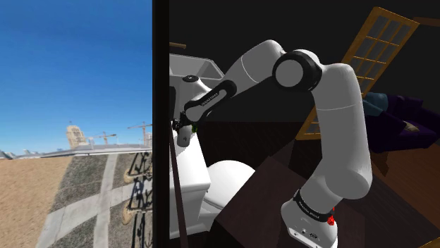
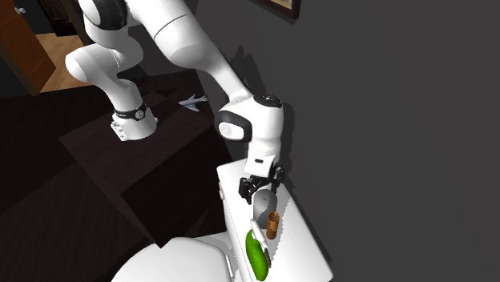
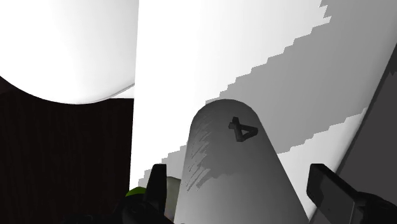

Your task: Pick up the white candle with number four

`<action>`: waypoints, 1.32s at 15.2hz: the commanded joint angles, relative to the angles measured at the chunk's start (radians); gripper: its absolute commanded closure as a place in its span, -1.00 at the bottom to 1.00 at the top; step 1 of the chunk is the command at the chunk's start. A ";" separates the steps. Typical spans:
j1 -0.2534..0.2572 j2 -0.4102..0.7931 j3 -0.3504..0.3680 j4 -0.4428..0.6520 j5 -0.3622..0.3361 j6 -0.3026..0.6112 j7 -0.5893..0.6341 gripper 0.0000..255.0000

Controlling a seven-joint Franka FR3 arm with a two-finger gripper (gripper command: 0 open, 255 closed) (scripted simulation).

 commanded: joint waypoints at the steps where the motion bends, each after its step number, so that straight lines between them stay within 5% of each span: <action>1: 0.001 0.010 -0.002 0.000 -0.002 0.010 0.003 -1.00; 2: 0.001 0.009 -0.002 -0.003 -0.003 0.012 0.003 1.00; 20: -0.007 -0.082 0.012 -0.013 0.015 -0.068 -0.020 1.00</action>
